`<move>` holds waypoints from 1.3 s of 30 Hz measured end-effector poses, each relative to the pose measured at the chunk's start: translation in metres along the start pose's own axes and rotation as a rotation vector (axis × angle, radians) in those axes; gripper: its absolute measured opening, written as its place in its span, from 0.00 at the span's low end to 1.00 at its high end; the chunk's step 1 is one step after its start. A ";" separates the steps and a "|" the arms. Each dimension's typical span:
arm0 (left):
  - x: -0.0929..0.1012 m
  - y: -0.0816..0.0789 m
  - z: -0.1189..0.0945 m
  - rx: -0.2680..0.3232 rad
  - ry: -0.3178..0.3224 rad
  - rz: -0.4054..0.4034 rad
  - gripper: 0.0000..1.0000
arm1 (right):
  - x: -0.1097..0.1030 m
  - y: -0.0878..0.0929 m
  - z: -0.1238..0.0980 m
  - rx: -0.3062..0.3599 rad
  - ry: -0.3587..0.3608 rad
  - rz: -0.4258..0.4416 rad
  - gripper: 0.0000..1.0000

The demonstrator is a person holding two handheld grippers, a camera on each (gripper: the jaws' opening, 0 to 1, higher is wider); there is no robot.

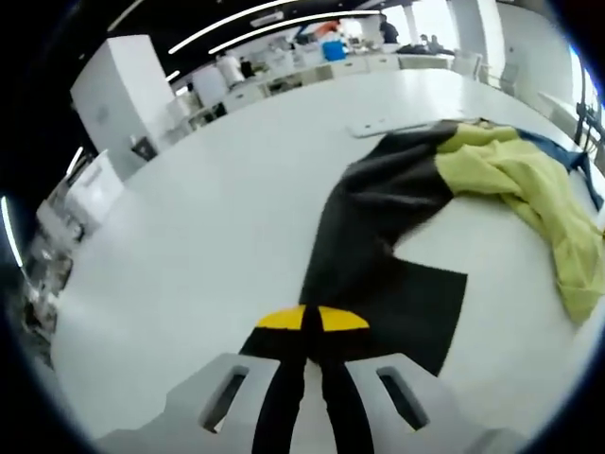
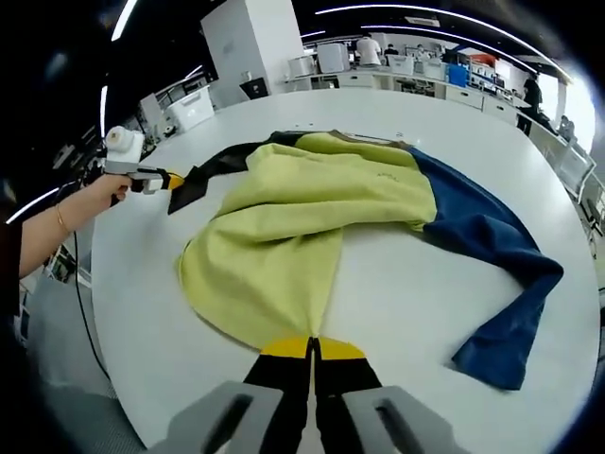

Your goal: Fold the garment on the visible template until the final outline fits inside the template.

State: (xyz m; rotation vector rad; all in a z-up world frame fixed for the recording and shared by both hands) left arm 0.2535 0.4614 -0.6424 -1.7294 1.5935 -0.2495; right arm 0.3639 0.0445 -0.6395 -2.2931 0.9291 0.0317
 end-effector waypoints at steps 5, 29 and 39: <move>-0.004 0.000 -0.005 0.034 -0.008 0.017 0.21 | -0.001 0.001 0.001 -0.005 -0.002 -0.007 0.00; 0.003 -0.016 -0.063 0.275 0.140 -0.037 0.93 | -0.034 -0.023 -0.009 0.073 -0.121 -0.030 0.57; 0.010 -0.017 -0.080 0.285 0.206 -0.049 0.99 | -0.068 -0.046 0.000 0.066 -0.188 -0.173 0.57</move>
Point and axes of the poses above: the point that each gripper's makers call its tool centre point, and the gripper's own axes: z roughly forward along the fingers, x roughly to its right, y roughly out of its underside, the point moved 10 cm from there along -z, roughly backward along the fingers, and after that the axes turned 7 degrees about z, right-handed, at the moved point
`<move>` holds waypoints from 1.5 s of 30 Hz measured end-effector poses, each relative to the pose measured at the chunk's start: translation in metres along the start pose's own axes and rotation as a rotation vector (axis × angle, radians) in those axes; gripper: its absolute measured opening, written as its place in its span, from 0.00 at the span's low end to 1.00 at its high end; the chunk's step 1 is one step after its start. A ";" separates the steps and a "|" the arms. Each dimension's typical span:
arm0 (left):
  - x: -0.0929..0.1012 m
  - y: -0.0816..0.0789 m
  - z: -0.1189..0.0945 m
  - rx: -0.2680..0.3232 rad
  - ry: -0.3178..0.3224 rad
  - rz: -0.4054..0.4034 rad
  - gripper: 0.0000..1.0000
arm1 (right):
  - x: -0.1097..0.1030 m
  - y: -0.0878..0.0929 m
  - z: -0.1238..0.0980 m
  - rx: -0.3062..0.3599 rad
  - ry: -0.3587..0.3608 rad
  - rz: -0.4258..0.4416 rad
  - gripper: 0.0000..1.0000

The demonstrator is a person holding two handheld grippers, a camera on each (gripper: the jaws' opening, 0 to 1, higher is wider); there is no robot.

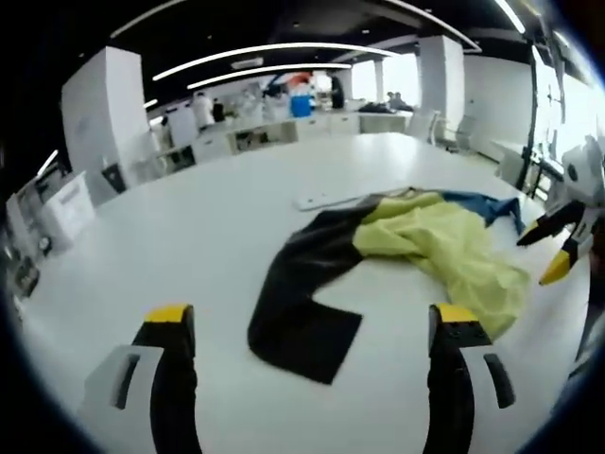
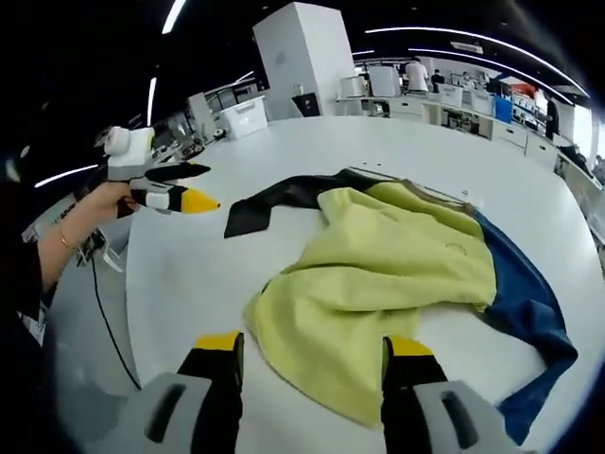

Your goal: Fold the garment on the visible template until the final outline fits inside the template.

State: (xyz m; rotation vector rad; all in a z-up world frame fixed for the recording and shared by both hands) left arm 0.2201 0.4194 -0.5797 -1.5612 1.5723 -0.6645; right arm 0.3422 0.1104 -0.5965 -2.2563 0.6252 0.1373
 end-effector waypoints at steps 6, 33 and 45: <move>0.007 -0.002 -0.009 -0.002 0.020 0.013 0.99 | -0.018 -0.012 0.014 -0.020 -0.060 -0.095 0.51; 0.012 0.020 -0.026 -0.025 0.026 0.010 0.99 | -0.057 -0.020 0.090 -0.145 -0.166 -0.297 0.22; 0.020 0.017 -0.029 -0.018 0.055 0.022 0.97 | -0.050 -0.011 0.101 -0.229 -0.093 -0.412 0.14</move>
Point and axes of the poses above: the point that each gripper's makers call its tool centre point, and the gripper's own axes: z roughly forward along the fingers, x roughly to its right, y roughly out of its underside, the point moved 10 cm from there along -z, roughly backward along the fingers, and after that the axes turned 7 degrees about z, right-handed, at the moved point
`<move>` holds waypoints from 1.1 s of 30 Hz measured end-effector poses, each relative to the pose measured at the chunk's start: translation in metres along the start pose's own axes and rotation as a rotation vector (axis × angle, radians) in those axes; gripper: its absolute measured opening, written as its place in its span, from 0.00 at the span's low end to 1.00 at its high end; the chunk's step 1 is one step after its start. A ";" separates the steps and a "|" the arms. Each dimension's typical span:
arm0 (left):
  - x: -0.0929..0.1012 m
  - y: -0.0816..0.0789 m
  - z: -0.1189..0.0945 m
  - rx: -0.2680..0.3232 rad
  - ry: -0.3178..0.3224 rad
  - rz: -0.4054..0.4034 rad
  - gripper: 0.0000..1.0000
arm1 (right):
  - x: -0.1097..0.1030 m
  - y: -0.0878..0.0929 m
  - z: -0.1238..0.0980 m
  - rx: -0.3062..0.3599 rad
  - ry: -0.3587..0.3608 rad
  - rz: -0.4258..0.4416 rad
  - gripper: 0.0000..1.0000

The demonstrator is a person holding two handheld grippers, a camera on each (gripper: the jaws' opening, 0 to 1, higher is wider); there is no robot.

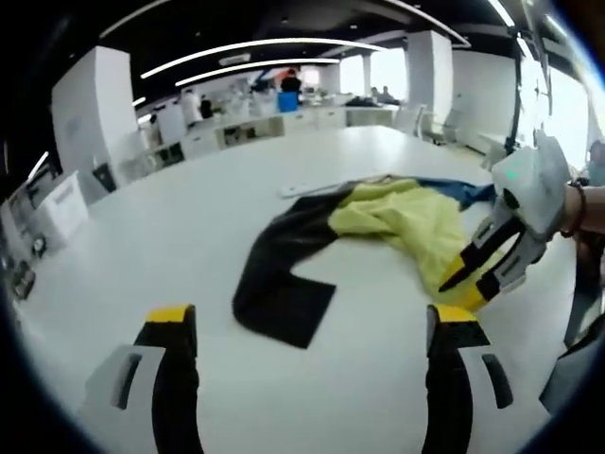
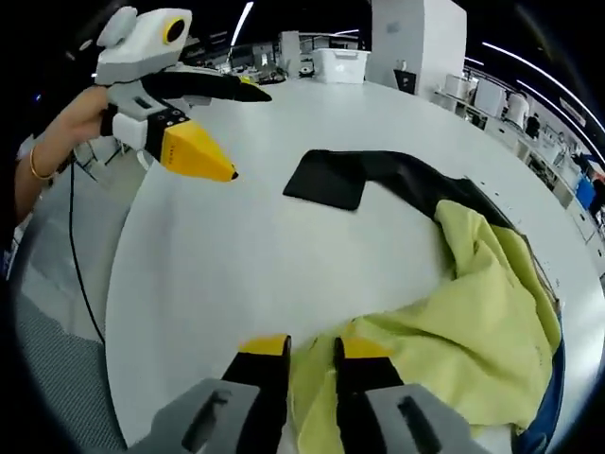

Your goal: Fold the garment on the visible template until the final outline fits inside the template.

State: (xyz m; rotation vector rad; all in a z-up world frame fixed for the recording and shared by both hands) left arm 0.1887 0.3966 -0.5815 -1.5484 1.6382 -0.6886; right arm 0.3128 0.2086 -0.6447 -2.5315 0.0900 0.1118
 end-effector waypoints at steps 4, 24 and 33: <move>0.003 -0.003 0.000 0.006 0.014 0.005 0.97 | 0.001 0.001 0.002 -0.023 0.006 0.004 0.11; 0.011 -0.006 0.000 0.013 0.077 0.001 0.94 | 0.007 -0.019 -0.029 0.156 0.010 0.049 0.00; 0.020 -0.011 0.009 0.003 0.096 0.020 0.90 | 0.033 -0.028 -0.061 0.251 0.106 0.106 0.00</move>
Point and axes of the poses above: the point that each gripper's makers call its tool centre point, and the gripper's own axes: z roughly forward along the fingers, x roughly to its right, y roughly out of its underside, the point moved 10 cm from there along -z, roughly backward along the fingers, and after that the axes turned 7 degrees about z, right-handed, at the moved point
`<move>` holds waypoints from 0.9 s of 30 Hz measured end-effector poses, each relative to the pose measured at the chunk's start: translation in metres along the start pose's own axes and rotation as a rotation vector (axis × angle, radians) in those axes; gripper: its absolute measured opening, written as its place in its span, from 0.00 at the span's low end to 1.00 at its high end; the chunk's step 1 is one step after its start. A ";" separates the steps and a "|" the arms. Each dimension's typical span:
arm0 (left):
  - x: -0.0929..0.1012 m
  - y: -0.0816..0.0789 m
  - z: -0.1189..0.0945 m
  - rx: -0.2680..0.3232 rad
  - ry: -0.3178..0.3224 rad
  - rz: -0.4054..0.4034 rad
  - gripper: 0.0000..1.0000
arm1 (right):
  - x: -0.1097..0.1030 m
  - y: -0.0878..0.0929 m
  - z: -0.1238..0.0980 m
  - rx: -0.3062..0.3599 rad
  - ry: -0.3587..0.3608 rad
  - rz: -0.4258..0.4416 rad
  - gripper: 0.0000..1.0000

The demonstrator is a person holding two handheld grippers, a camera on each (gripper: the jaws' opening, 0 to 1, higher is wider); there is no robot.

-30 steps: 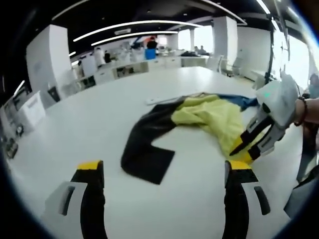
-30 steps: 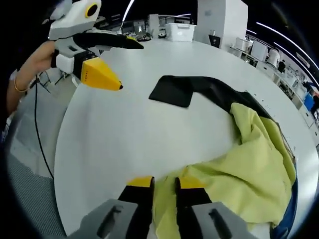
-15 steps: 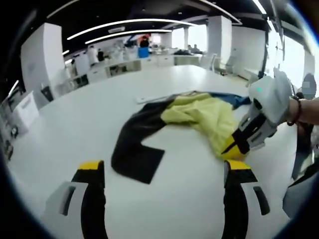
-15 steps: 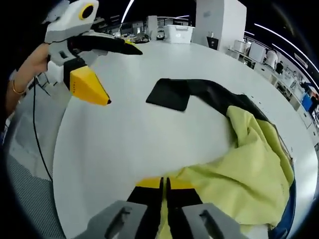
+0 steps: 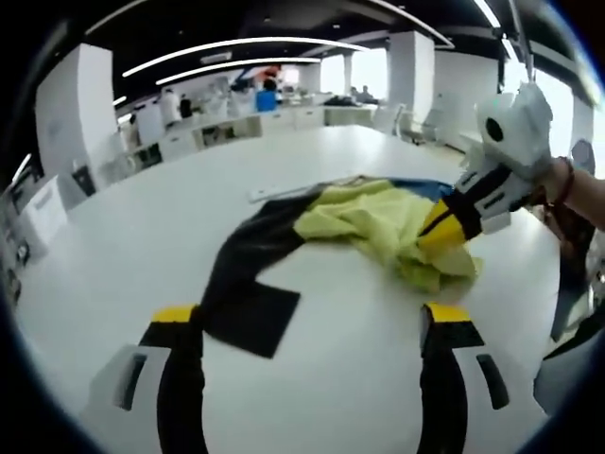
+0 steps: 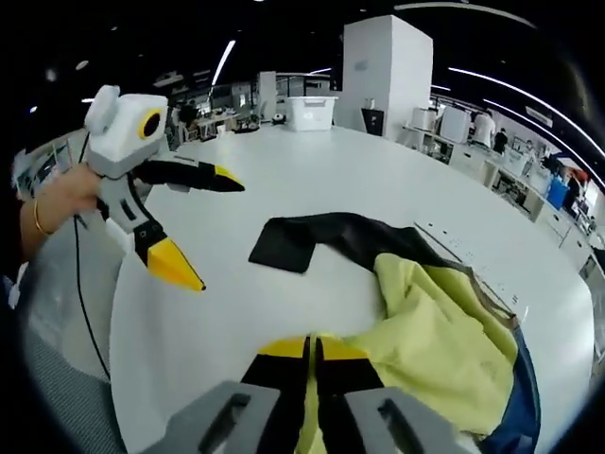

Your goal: Fold the garment on the visible template until the final outline fits inside the template.

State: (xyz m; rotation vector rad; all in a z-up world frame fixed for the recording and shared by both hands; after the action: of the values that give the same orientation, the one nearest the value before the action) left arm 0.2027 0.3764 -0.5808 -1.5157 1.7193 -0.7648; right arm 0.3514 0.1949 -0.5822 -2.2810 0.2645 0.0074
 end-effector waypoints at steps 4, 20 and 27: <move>0.003 -0.007 0.003 0.021 0.009 -0.004 0.89 | 0.014 -0.004 -0.009 0.035 0.050 0.021 0.00; 0.033 -0.020 0.026 0.017 0.087 0.020 0.84 | 0.076 0.002 -0.043 0.091 0.255 0.117 0.00; 0.051 -0.024 0.036 0.018 0.123 0.018 0.75 | 0.097 0.022 -0.047 0.072 0.315 0.187 0.00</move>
State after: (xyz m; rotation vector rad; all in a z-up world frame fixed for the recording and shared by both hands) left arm 0.2426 0.3231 -0.5888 -1.4656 1.8083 -0.8781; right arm 0.4385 0.1274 -0.5760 -2.1722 0.6310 -0.2619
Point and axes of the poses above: the point that each gripper's makers call its tool centre point, and the gripper's own axes: z roughly forward along the fingers, x roughly to its right, y roughly out of its underside, the point moved 10 cm from there along -z, roughly backward along the fingers, and after that the axes turned 7 degrees about z, right-handed, at the moved point
